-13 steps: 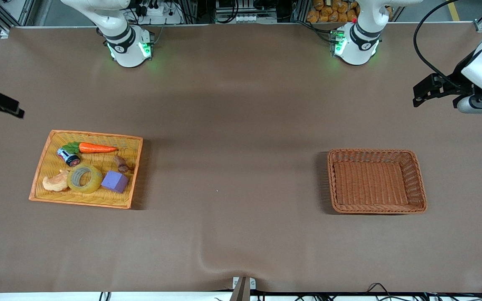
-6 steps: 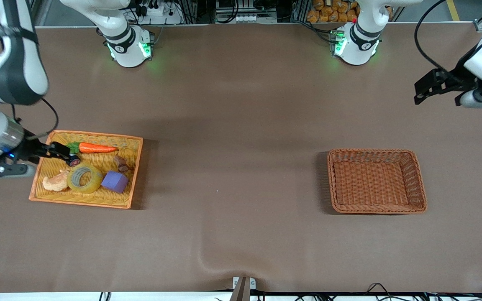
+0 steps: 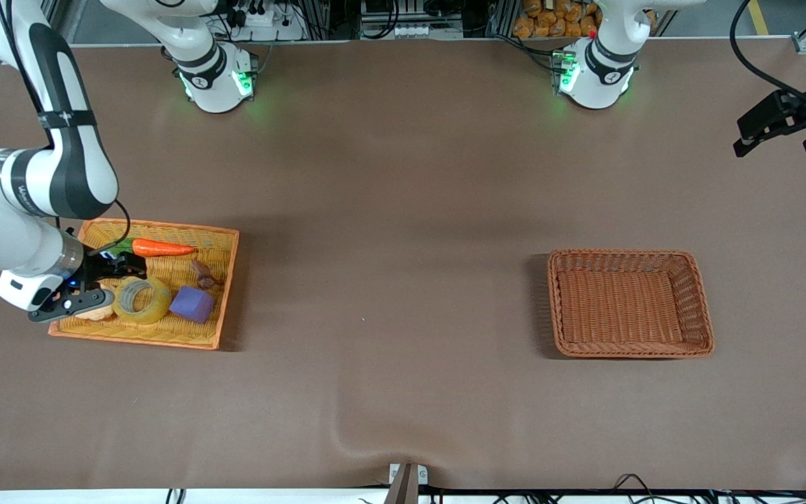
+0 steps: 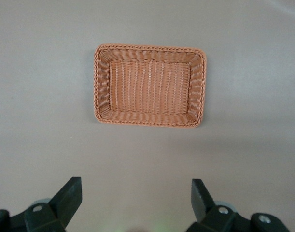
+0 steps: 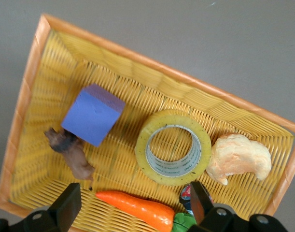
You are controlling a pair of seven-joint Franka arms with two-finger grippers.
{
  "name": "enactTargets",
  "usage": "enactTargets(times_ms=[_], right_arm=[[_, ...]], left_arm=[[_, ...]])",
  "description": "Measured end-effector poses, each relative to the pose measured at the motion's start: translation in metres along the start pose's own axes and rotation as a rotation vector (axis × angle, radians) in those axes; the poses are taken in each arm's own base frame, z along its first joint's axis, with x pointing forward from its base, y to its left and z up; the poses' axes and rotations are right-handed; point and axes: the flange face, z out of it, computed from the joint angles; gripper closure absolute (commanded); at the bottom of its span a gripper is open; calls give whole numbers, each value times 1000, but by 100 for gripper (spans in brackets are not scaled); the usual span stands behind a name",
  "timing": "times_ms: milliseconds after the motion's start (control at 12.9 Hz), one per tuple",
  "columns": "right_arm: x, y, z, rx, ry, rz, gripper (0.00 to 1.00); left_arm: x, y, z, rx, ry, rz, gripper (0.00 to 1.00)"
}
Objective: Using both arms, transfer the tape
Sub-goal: 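Reach the right gripper down to the yellow tape roll in the tray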
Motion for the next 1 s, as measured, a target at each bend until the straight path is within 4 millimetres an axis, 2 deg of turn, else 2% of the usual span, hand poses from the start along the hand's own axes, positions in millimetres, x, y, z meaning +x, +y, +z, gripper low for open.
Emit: enactTargets(times_ms=[155,386,541,618,696,850,928,1005], right_arm=[[-6,6,26,19,-36,-108,0],[-9,22,80,28,-42,-192,0],[-11,21,111,24,-32,-206,0],[-15,18,123,21,-26,-208,18],[-20,15,133,19,-22,-208,46],[-26,12,142,23,-27,-209,91],[-26,12,141,24,-29,-209,100],[-26,12,139,27,-34,-209,100]], left_arm=[[3,8,7,1,-13,14,0],[6,13,14,2,-26,23,0],[15,17,33,6,-63,30,0],[22,21,49,8,-91,34,0],[30,26,68,11,-124,41,0],[46,33,102,15,-172,49,0],[53,33,113,15,-176,48,0],[57,31,117,13,-172,44,0]])
